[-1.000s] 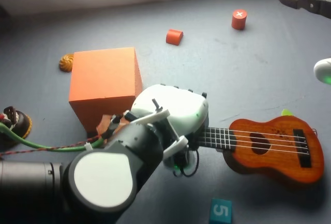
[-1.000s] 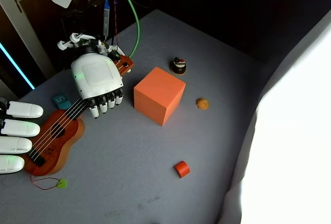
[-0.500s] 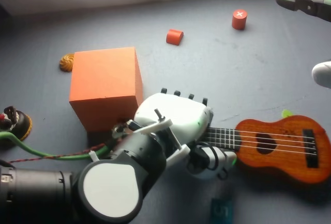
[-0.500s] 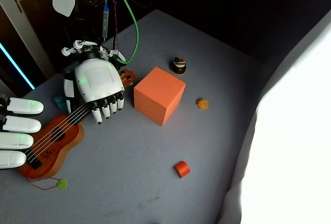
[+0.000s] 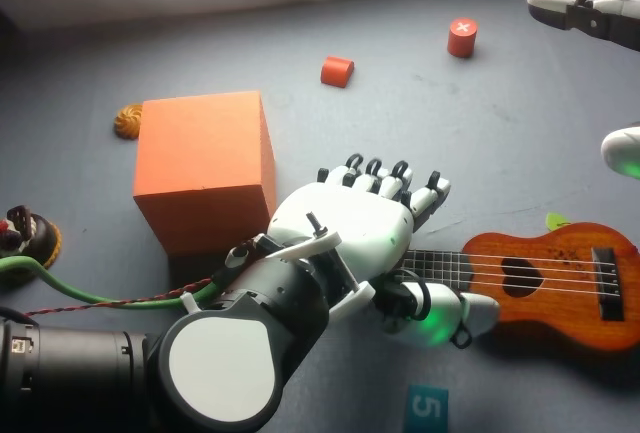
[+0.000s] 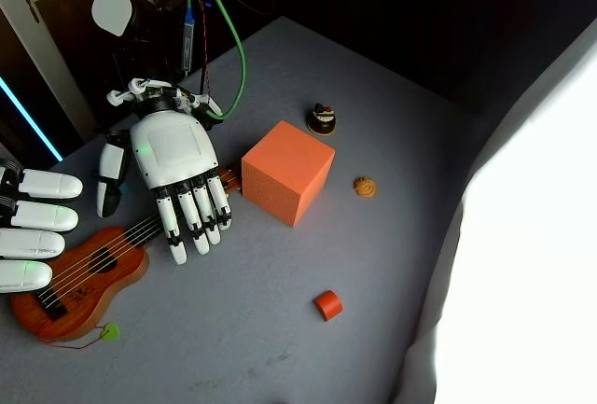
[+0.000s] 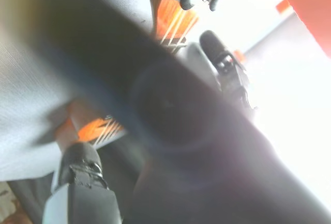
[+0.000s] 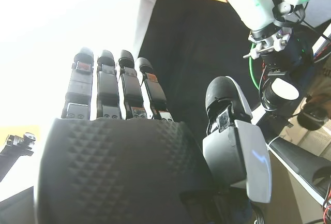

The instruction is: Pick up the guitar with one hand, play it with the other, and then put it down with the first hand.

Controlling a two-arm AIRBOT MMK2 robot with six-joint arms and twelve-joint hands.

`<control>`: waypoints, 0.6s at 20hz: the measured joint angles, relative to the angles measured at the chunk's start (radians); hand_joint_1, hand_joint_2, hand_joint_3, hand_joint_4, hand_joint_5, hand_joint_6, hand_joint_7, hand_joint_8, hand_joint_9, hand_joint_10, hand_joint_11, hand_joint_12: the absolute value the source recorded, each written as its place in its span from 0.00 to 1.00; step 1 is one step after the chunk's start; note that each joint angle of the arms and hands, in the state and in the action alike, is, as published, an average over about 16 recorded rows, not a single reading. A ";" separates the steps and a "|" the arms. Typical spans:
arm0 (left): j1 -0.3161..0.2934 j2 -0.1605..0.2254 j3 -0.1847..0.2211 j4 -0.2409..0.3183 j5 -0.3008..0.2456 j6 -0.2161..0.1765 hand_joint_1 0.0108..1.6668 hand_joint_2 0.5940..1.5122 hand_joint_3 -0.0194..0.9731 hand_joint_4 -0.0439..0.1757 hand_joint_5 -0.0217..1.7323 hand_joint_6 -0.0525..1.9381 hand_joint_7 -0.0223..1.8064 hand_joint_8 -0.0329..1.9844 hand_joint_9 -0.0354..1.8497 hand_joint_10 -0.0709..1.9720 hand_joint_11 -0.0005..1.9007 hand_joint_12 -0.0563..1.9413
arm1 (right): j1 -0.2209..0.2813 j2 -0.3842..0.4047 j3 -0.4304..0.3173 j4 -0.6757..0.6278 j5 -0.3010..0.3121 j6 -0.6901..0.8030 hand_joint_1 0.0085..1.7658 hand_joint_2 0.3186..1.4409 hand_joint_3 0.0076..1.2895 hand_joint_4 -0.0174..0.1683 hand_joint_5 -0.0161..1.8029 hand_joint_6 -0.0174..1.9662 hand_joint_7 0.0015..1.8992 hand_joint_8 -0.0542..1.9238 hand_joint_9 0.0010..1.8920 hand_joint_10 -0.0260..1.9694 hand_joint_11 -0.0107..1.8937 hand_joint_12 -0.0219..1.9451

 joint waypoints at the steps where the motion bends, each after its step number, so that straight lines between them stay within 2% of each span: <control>1: -0.011 0.006 -0.002 -0.017 -0.002 0.018 0.06 0.48 0.04 0.62 0.09 0.05 0.11 0.04 0.12 0.12 0.04 0.28 | -0.001 0.000 0.000 -0.003 0.001 0.000 0.01 0.88 0.01 0.07 0.03 0.02 0.03 0.03 0.01 0.02 0.01 0.01; 4: -0.057 0.031 -0.009 -0.090 -0.009 0.091 0.04 0.46 0.04 0.68 0.05 0.03 0.05 0.02 0.08 0.05 0.02 0.16 | -0.002 0.000 -0.001 -0.010 0.003 0.000 0.01 0.87 0.01 0.08 0.03 0.02 0.03 0.03 0.01 0.02 0.01 0.01; 7: -0.122 0.068 -0.021 -0.195 -0.013 0.194 0.02 0.46 0.04 0.69 0.02 0.02 0.03 0.01 0.04 0.04 0.01 0.08 | -0.004 0.000 -0.002 -0.017 0.005 0.000 0.01 0.87 0.01 0.08 0.03 0.02 0.03 0.03 0.01 0.02 0.01 0.01; 10: -0.208 0.118 -0.038 -0.330 -0.015 0.330 0.02 0.46 0.04 0.63 0.05 0.03 0.07 0.02 0.08 0.05 0.02 0.15 | -0.006 0.000 -0.003 -0.021 0.007 0.000 0.01 0.87 0.01 0.09 0.04 0.02 0.04 0.04 0.02 0.02 0.01 0.04; 12: -0.270 0.155 -0.050 -0.428 -0.016 0.429 0.02 0.48 0.04 0.56 0.09 0.03 0.12 0.03 0.12 0.08 0.03 0.24 | -0.007 0.000 -0.003 -0.023 0.009 0.001 0.02 0.87 0.01 0.09 0.06 0.07 0.06 0.07 0.04 0.07 0.02 0.13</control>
